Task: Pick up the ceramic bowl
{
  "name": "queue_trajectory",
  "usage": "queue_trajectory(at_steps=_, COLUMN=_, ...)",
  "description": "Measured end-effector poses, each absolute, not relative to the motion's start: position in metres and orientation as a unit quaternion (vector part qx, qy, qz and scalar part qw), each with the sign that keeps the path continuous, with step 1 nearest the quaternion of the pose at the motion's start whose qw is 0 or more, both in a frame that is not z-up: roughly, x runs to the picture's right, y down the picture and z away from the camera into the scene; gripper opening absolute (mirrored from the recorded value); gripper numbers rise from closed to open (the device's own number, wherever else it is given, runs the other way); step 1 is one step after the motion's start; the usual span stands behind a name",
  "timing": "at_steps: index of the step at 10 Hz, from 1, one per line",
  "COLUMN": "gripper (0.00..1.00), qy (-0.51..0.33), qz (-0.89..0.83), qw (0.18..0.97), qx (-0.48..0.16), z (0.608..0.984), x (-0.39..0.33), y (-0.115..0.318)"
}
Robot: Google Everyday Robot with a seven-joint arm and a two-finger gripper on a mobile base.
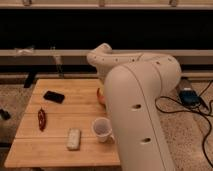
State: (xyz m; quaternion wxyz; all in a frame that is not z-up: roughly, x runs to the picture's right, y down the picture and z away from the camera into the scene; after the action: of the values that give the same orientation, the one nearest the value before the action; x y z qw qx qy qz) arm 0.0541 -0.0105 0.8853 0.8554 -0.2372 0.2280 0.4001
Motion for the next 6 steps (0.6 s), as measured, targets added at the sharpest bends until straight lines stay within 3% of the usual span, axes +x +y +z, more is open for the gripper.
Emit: queue_trajectory(at_steps=6, gripper=0.80, qy=0.215, qz=0.457, qw=0.822, qx=-0.264, z=0.908, x=0.118, y=-0.016)
